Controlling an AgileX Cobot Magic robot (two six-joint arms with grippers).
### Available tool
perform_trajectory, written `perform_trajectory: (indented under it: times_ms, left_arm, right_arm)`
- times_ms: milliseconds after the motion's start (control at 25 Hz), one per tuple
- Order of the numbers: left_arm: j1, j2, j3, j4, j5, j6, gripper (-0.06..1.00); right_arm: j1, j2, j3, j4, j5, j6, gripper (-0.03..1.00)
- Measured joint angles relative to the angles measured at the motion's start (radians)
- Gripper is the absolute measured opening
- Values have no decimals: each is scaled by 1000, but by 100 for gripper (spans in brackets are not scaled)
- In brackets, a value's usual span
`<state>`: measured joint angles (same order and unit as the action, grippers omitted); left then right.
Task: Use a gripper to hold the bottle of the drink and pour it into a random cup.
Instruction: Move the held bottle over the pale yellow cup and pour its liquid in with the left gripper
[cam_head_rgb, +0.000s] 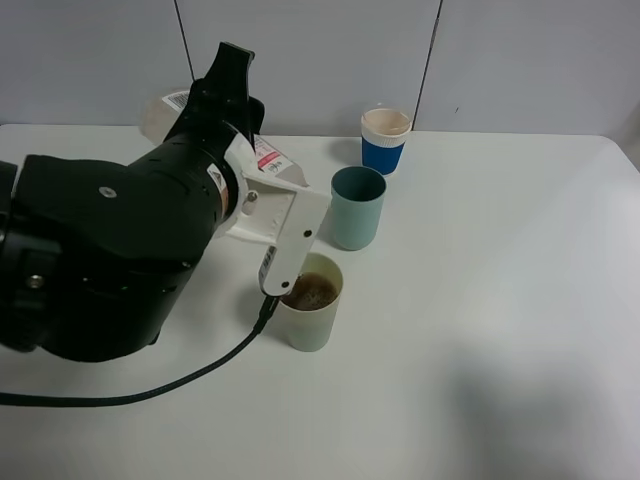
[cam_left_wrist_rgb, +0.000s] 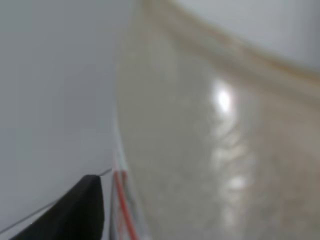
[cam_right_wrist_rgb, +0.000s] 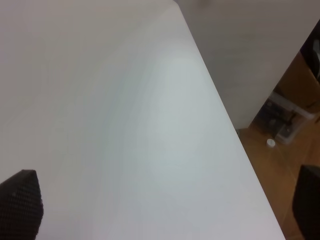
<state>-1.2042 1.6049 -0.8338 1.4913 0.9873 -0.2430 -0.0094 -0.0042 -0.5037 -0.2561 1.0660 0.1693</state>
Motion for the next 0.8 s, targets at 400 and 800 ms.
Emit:
perform_trajectory:
  times_ms: [400, 800]
  left_arm:
    - [-22, 0, 0, 8, 23, 0, 54]
    - [-23, 0, 0, 22, 23, 0, 54]
  right_arm:
    - [0, 0, 0, 0, 0, 0, 100]
    - [0, 0, 0, 0, 0, 0, 100]
